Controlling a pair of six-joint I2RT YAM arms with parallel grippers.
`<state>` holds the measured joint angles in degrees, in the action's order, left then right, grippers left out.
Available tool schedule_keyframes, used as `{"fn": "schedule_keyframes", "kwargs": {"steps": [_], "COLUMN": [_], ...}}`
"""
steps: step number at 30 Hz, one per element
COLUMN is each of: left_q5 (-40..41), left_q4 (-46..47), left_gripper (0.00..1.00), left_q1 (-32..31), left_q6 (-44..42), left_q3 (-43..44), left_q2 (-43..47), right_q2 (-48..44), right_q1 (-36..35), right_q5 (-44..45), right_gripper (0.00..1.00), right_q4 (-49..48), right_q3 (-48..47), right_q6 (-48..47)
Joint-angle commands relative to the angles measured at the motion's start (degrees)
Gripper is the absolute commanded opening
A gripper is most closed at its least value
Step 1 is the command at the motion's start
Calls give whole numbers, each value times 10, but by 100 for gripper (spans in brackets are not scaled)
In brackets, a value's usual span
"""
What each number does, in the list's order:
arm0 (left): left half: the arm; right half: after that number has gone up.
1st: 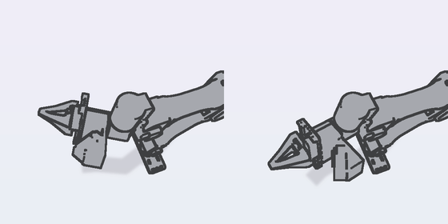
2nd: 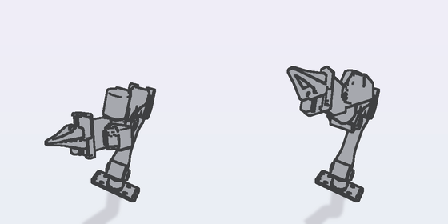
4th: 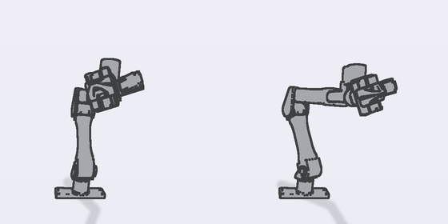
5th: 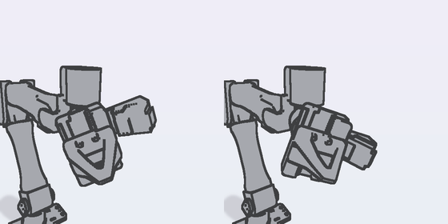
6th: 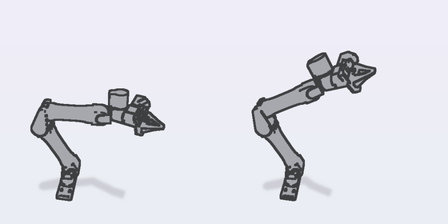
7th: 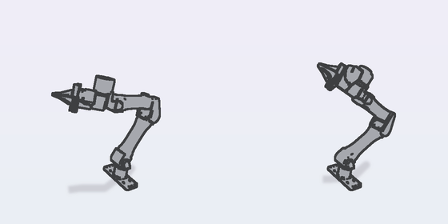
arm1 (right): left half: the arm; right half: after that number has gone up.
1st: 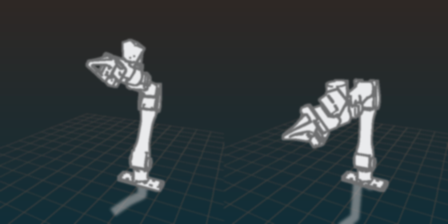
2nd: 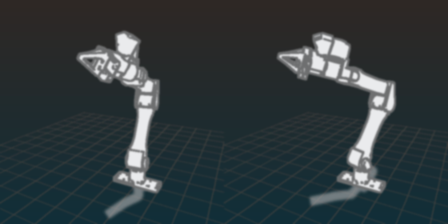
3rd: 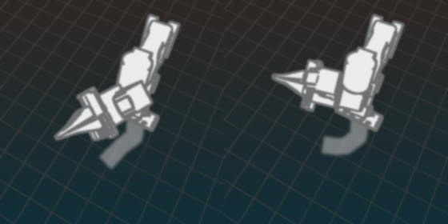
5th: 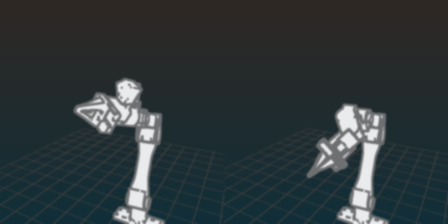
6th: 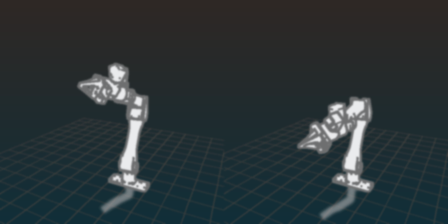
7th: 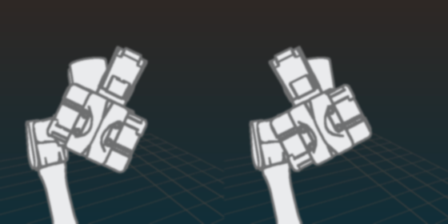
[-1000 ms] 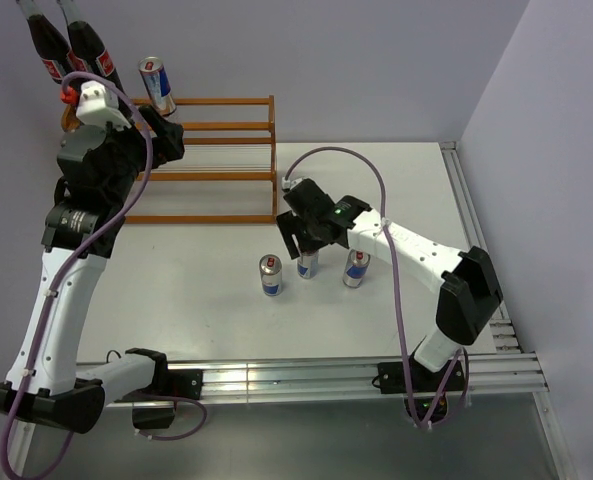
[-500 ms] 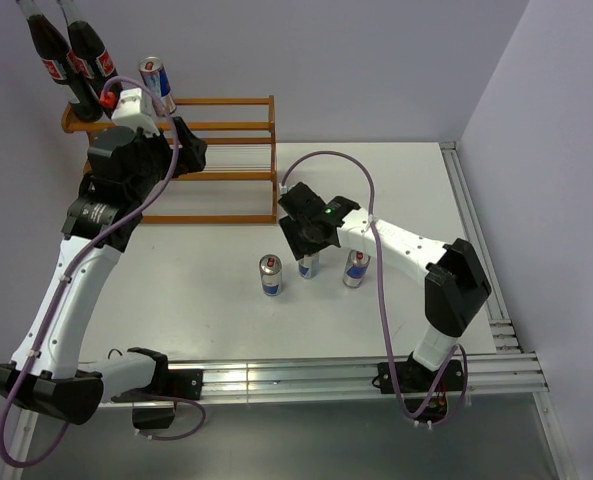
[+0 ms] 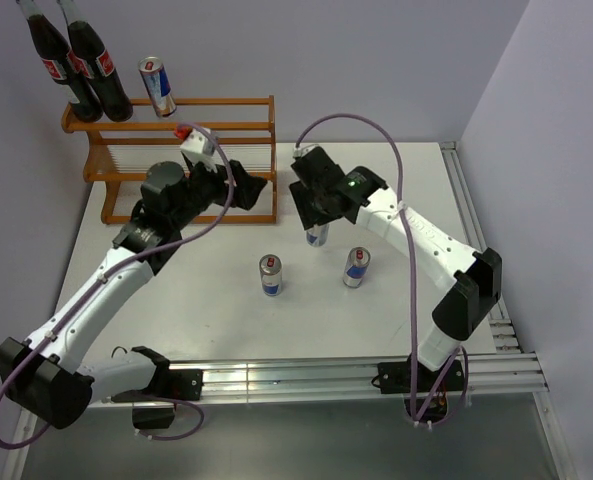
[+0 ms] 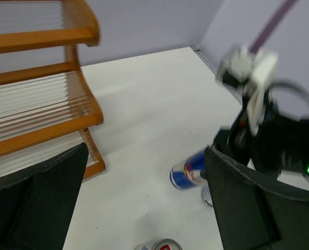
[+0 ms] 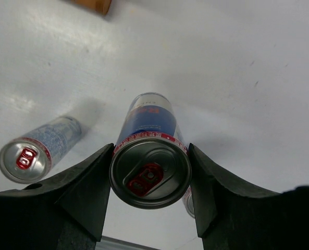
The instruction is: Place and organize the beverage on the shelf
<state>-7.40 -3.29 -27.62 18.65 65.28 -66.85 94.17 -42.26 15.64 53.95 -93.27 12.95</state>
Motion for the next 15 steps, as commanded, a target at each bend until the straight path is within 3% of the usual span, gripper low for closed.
{"fn": "schedule_keyframes", "kwargs": {"steps": [1, 10, 15], "left_q5": [-89, -158, -93], "left_q4": [162, 292, 331], "left_gripper": [99, 99, 100], "left_q1": [-16, -56, -108], "left_q6": [-42, -141, -212], "left_q3": [-53, -160, -197], "left_q2": [33, 8, 4], "right_q2": [-43, -22, -25], "right_q1": [8, 8, -3], "right_q5": [33, 12, -10], "right_gripper": [22, 19, 18], "right_q4": [22, 84, 92], "right_q3": [-81, -212, -220], "right_q6": [-9, -17, -25]}}
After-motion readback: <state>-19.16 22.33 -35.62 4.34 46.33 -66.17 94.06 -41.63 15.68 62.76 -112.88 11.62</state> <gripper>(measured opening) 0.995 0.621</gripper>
